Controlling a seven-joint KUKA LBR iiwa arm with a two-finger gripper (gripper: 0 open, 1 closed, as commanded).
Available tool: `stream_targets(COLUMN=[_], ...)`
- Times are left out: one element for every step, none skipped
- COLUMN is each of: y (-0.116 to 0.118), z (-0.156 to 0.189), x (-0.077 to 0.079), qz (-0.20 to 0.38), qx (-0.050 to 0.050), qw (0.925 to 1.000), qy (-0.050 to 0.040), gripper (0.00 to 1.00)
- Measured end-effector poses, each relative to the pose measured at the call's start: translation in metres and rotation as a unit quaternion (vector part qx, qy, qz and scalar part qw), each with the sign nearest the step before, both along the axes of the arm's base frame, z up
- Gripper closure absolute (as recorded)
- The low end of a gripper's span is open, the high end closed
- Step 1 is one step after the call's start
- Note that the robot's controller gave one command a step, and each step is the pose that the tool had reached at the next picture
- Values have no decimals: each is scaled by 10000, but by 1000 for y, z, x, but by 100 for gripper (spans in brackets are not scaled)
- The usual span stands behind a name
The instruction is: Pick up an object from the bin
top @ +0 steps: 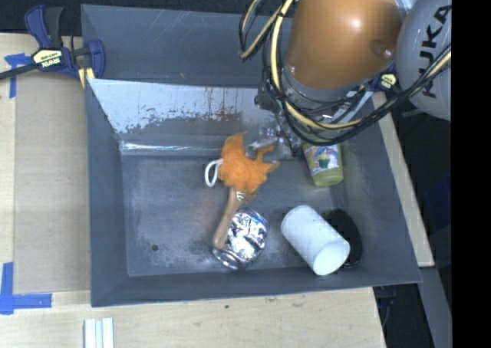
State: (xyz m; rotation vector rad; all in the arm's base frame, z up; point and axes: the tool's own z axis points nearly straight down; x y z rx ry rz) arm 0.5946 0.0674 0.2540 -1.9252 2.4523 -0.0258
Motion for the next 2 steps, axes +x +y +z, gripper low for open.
stream_targets(y=[47, -32], z=[-6, -23], x=[3, 13], qz=[2306, 2501], qx=[-47, -55], qw=[9730, 9682], qy=[-15, -6], gripper=[100, 100])
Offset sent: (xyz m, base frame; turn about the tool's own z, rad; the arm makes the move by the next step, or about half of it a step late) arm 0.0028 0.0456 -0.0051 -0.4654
